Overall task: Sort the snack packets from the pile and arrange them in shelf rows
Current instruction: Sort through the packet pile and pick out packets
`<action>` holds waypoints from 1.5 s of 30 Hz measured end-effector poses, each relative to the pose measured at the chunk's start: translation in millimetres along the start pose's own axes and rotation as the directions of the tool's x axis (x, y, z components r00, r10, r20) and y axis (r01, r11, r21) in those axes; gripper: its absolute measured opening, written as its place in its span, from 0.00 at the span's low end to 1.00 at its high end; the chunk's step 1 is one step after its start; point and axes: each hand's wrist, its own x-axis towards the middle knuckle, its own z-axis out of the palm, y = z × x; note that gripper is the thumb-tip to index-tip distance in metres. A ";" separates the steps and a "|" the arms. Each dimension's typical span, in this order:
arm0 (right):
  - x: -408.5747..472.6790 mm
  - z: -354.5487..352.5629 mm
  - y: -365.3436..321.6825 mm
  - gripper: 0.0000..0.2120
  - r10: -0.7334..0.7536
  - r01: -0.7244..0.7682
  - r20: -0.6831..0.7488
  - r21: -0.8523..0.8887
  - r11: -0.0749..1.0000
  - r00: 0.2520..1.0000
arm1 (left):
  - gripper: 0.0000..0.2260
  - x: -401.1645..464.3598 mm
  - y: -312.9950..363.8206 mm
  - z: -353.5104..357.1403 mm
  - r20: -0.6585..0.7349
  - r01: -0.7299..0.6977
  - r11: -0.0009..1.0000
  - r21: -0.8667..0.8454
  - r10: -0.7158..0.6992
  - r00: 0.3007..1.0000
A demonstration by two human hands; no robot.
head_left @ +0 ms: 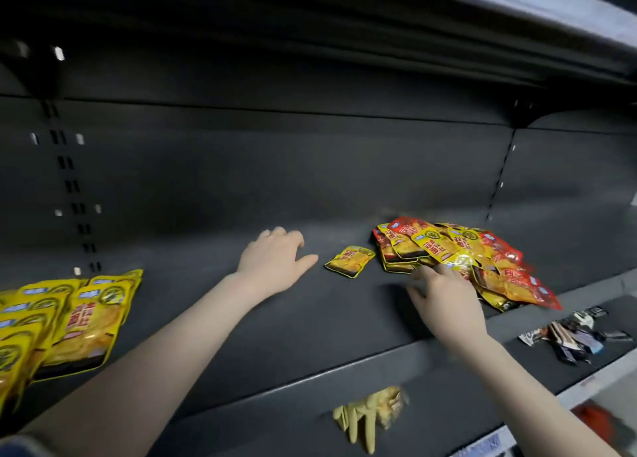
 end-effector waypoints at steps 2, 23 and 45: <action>16.6 3.3 21.0 0.08 -0.014 0.015 0.011 -0.025 1.000 1.000 | 0.20 17.4 17.4 5.8 0.007 0.019 1.000 0.004 -0.019 1.000; 120.9 23.5 157.8 0.18 -0.099 0.083 0.157 0.106 0.991 0.983 | 0.23 108.2 127.0 109.1 0.075 0.382 0.905 0.185 -0.401 0.913; 142.8 27.2 90.9 0.28 -0.087 -0.098 0.381 0.441 0.892 0.920 | 0.25 65.8 82.2 86.1 0.044 0.540 0.680 -0.495 -0.602 0.798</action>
